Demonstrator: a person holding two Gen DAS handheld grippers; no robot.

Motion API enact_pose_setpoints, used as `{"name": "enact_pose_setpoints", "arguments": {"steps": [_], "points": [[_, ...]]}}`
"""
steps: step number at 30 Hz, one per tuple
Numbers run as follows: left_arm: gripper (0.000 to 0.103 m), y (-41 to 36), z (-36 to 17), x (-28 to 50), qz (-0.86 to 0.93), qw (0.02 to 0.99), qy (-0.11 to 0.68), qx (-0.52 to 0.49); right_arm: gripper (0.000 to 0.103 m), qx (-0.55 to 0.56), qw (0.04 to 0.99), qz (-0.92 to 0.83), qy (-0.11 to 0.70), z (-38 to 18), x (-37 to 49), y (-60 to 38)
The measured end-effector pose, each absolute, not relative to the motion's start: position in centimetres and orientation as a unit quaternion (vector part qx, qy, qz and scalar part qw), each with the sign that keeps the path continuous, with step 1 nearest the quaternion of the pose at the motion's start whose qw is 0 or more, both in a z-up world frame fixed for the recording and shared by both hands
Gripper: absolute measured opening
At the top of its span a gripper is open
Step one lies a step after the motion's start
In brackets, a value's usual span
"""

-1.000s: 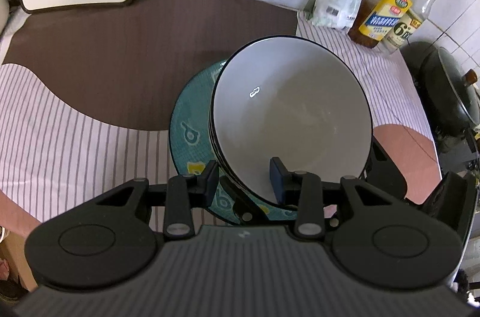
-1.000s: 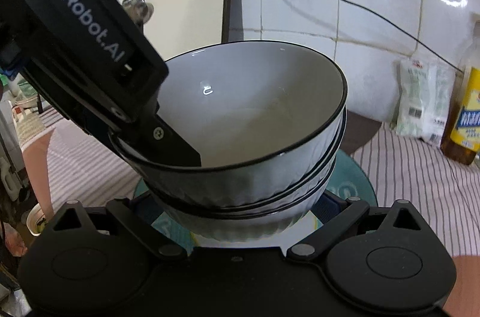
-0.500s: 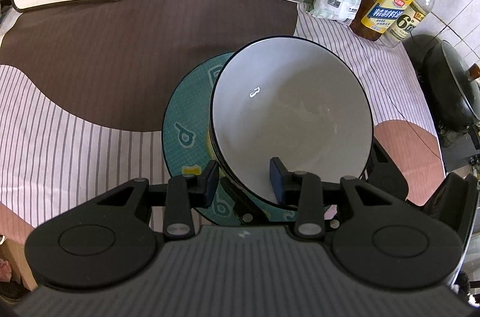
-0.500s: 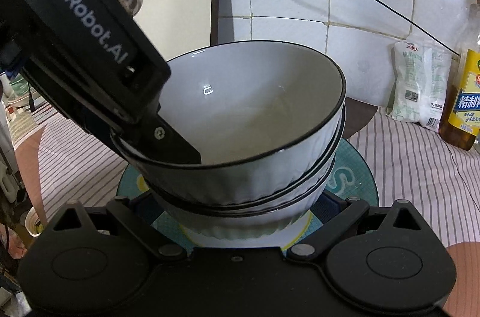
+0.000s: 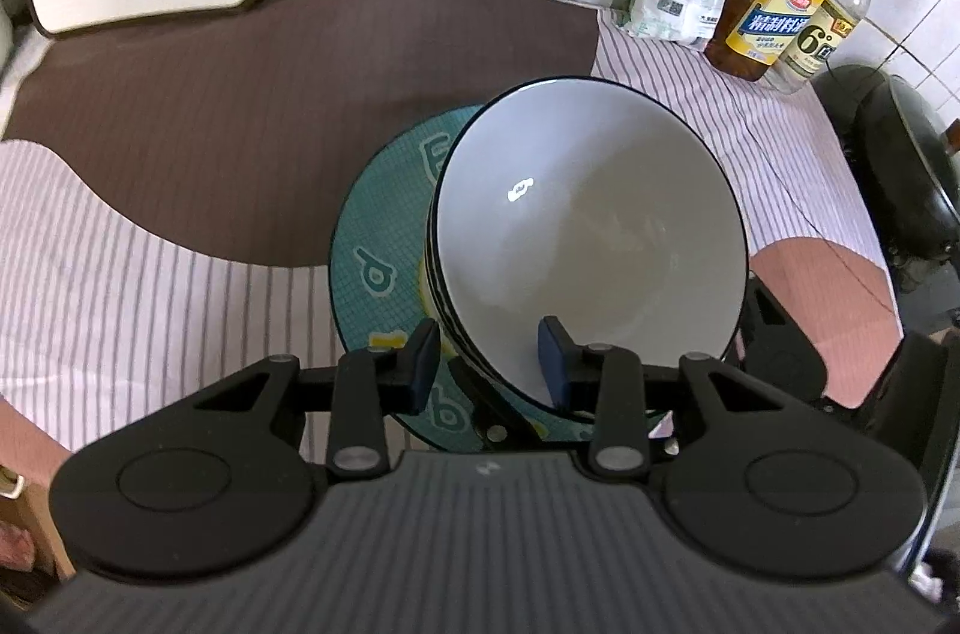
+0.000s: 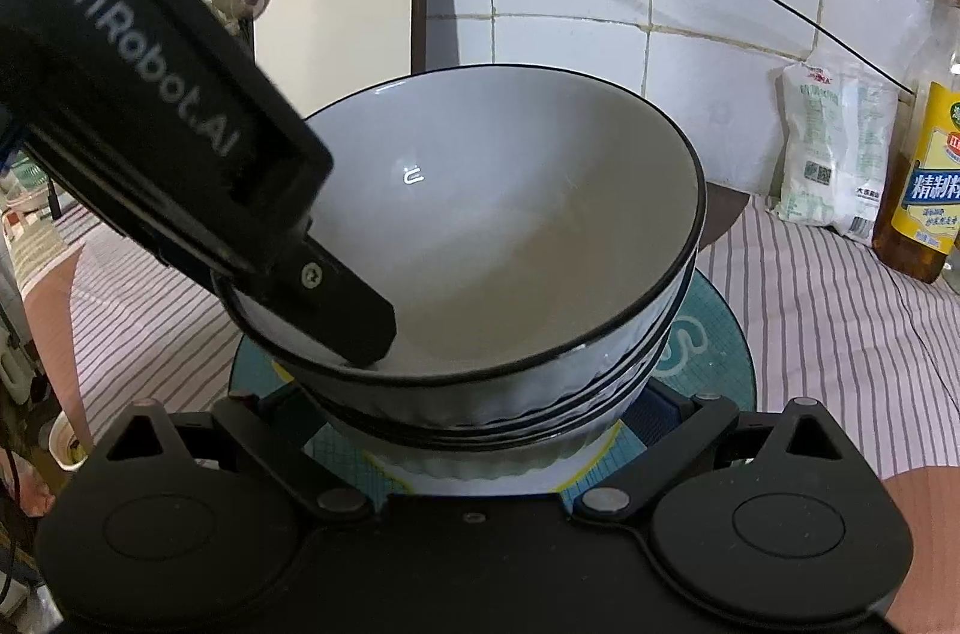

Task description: Organize plates and bowls

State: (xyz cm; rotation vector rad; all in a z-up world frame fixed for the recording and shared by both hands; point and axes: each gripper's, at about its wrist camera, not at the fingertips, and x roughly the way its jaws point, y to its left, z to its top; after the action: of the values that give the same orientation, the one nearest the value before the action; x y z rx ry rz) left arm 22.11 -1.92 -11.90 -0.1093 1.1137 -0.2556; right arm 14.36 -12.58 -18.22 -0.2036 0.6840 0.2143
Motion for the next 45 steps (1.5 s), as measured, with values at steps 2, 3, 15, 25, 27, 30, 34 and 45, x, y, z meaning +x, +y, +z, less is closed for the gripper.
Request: {"name": "enact_pose_setpoints", "arguments": {"steps": [2, 3, 15, 25, 27, 30, 34, 45], "points": [[0.035, -2.0, -11.5, 21.7, -0.117, 0.845, 0.52, -0.05, 0.1, -0.102, 0.931, 0.098, 0.336, -17.9, 14.1, -12.4], [0.035, -2.1, -11.3, 21.4, -0.116, 0.847, 0.516, -0.05, 0.1, -0.102, 0.932, 0.096, 0.336, -17.7, 13.8, -12.4], [0.041, -1.2, -6.9, 17.3, -0.103, 0.878, 0.466, -0.042, 0.1, -0.055, 0.938, 0.048, 0.339, -13.2, 9.2, -13.7], [0.052, 0.3, -3.1, 12.1, -0.088, 0.903, 0.418, -0.032, 0.1, -0.044, 0.948, 0.005, 0.314, -8.7, 5.6, -14.4], [0.053, 0.6, -2.7, 11.1, -0.084, 0.906, 0.413, -0.032, 0.1, -0.049, 0.95, -0.007, 0.309, -7.7, 4.8, -14.3], [0.056, 0.7, -2.2, 9.7, -0.073, 0.911, 0.406, -0.024, 0.101, -0.047, 0.95, -0.017, 0.308, -6.2, 3.7, -14.2], [0.06, 0.9, -1.8, 8.4, -0.069, 0.914, 0.399, -0.018, 0.102, -0.05, 0.949, -0.043, 0.308, -4.5, 2.5, -14.4], [0.069, 1.1, -0.2, 5.8, -0.061, 0.924, 0.377, -0.002, 0.102, -0.02, 0.941, -0.103, 0.322, -1.6, -0.6, -15.5]]}}
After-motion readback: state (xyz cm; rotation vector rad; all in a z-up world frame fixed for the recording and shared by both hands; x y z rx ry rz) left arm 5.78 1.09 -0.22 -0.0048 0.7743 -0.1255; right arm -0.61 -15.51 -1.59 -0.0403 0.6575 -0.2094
